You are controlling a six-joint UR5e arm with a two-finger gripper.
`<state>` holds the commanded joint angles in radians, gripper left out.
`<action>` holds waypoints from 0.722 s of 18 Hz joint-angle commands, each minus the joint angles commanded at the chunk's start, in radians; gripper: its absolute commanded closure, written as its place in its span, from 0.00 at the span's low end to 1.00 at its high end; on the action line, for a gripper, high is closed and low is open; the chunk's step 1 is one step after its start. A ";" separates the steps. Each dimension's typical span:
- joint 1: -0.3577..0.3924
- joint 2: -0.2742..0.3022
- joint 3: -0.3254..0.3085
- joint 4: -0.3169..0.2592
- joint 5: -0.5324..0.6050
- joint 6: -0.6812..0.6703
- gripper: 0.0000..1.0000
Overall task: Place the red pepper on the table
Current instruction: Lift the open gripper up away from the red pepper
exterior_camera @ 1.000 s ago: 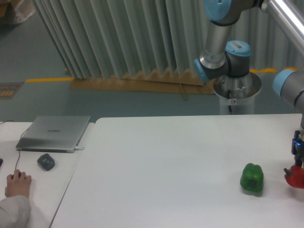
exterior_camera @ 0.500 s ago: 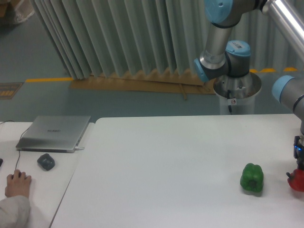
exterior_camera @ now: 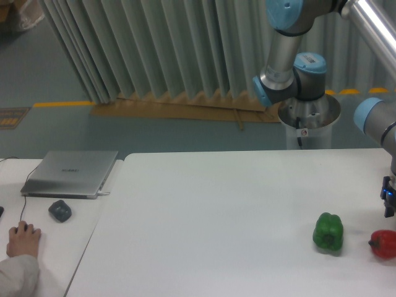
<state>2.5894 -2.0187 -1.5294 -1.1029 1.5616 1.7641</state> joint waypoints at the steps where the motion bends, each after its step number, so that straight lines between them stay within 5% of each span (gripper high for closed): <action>1: 0.000 0.002 0.000 0.000 0.000 0.000 0.00; 13: -0.005 0.089 -0.005 -0.021 0.041 -0.003 0.00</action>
<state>2.5847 -1.9299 -1.5340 -1.1243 1.6030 1.7610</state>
